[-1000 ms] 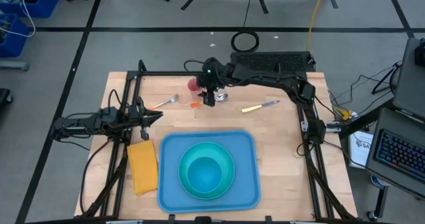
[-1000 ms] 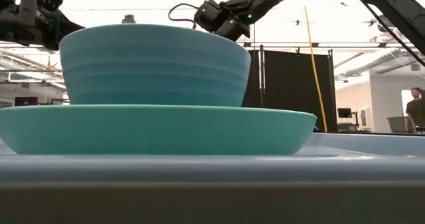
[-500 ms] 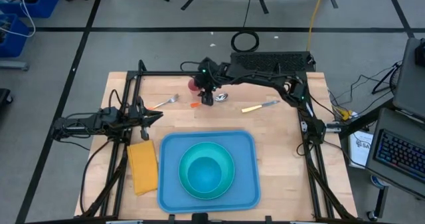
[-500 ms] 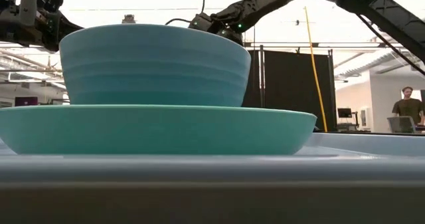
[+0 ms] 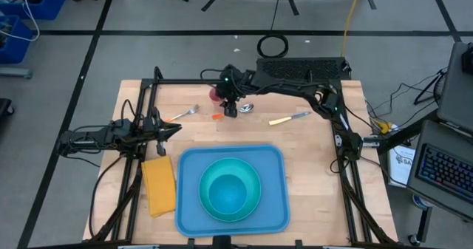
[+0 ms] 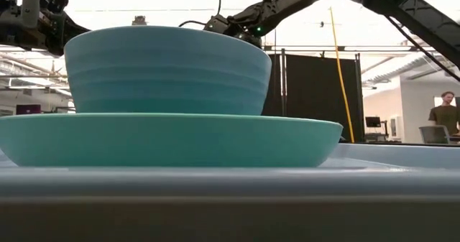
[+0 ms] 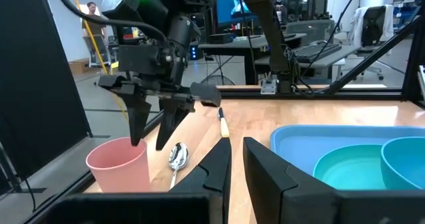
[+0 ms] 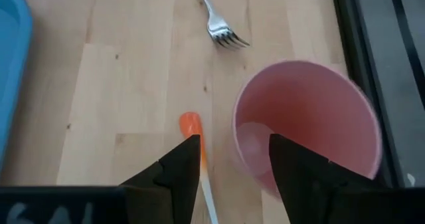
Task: Set up tray
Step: Put the cup on the serving tray to the top right of the plate
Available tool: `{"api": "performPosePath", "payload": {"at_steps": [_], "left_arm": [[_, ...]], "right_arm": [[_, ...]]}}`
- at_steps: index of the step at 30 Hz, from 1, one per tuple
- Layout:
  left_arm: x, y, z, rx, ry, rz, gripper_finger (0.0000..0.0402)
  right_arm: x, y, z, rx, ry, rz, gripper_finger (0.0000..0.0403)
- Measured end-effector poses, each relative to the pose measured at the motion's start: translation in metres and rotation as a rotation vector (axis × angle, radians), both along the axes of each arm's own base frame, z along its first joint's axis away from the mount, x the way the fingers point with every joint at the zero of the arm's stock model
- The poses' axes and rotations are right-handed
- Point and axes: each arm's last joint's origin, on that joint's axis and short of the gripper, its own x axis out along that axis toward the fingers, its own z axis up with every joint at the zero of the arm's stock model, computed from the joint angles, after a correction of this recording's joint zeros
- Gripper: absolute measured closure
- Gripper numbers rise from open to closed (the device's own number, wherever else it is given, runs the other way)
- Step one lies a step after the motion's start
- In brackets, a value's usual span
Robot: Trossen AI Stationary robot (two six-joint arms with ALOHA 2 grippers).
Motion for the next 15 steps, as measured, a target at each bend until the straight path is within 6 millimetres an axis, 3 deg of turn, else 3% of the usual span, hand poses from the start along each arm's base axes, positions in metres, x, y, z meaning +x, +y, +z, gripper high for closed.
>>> {"api": "performPosePath", "payload": {"at_steps": [9,12,15], "left_arm": [[0.000,0.000,0.000,0.000,0.000,-0.001,0.0355],[0.000,0.000,0.000,0.000,0.001,-0.001,0.0355],[0.000,0.000,0.000,0.000,0.002,-0.001,0.0355]], "right_arm": [[0.004,-0.003,-0.019,0.010,0.030,-0.012,0.0241],[0.006,-0.003,-0.017,0.014,0.009,-0.026,0.0271],[0.005,-0.004,-0.017,0.018,0.015,-0.043,0.0329]]}}
